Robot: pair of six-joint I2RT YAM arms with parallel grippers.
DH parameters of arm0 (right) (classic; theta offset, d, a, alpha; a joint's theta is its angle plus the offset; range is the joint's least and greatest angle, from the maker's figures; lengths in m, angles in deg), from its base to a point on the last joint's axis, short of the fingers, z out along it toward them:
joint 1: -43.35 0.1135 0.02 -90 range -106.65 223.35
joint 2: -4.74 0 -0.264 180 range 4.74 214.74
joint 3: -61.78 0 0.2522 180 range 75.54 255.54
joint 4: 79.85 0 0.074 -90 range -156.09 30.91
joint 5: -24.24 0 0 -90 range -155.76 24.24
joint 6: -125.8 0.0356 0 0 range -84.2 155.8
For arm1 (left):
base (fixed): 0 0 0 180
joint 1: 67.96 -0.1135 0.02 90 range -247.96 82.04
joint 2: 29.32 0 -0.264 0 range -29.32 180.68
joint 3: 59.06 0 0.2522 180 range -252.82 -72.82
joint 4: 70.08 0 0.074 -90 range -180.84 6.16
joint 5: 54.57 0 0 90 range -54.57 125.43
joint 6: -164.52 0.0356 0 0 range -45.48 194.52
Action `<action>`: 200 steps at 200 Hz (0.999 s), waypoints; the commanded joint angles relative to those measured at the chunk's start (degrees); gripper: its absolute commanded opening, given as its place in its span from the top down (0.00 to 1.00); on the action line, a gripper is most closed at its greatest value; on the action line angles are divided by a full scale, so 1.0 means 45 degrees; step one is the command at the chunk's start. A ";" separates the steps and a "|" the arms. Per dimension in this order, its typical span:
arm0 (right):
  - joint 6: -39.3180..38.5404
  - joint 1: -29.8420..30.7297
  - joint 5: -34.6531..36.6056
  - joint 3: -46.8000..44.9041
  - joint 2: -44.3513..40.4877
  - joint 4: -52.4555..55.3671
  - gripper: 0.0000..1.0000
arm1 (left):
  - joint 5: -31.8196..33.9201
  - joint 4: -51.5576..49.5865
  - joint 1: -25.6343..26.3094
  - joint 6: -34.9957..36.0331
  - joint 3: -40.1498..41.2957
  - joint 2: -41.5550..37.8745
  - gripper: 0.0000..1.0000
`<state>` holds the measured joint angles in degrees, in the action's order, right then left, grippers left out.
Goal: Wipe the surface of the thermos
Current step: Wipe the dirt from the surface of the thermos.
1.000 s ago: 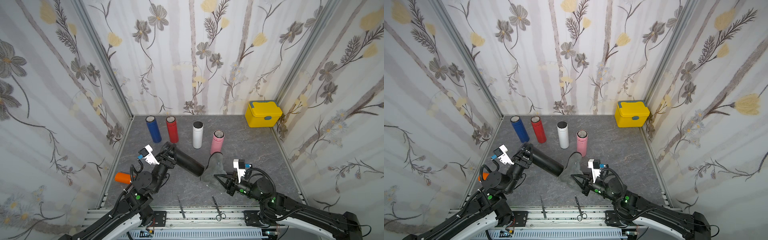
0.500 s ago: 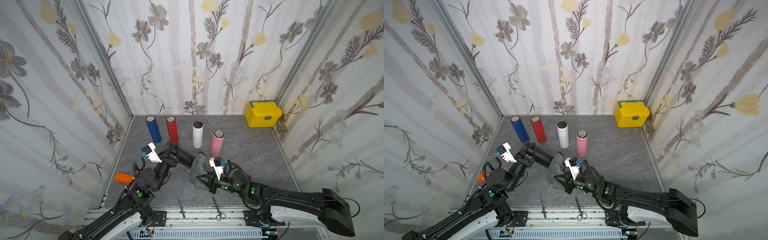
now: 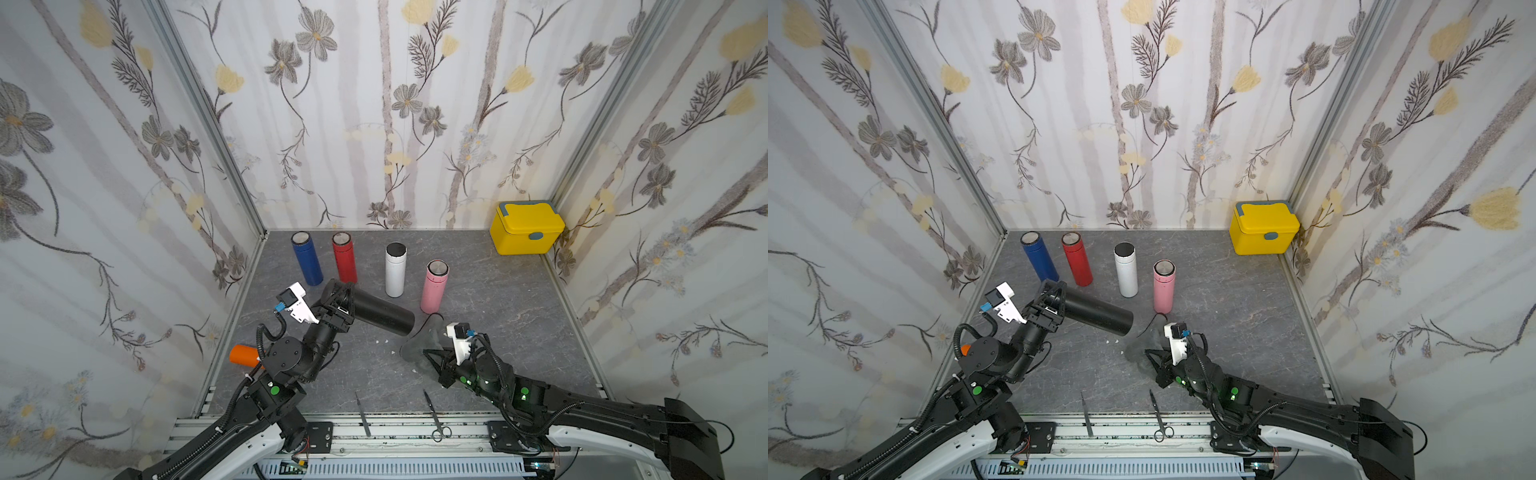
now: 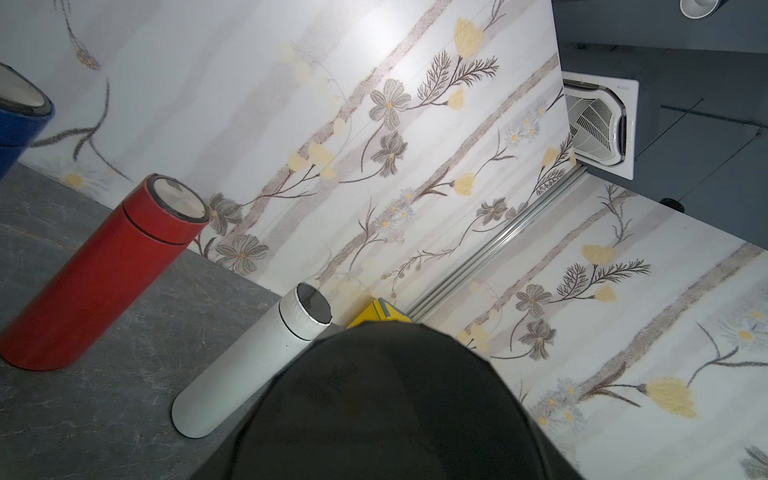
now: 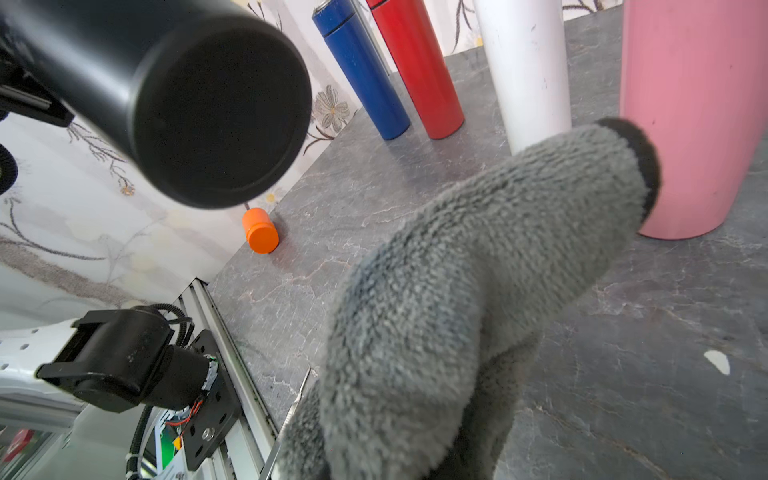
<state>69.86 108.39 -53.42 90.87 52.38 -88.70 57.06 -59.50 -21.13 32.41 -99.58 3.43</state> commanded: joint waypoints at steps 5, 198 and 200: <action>-0.1265 -0.0188 -0.0361 0.0607 0.0401 -0.1874 1.00 | -0.0565 0.1557 -0.0018 -0.0451 0.0050 0.0351 1.00; -0.1730 -0.1886 0.0040 0.1136 -0.3465 0.1477 1.00 | 0.0467 -0.2281 -0.2346 0.4749 -0.3735 0.5863 1.00; -0.1730 -0.1892 0.0058 0.1146 -0.3435 0.1506 1.00 | 0.0496 -0.2224 -0.2356 0.4792 -0.3729 0.5919 1.00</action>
<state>61.45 100.32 -54.88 95.74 35.92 -81.45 55.75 -72.57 -30.61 46.66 -115.56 27.61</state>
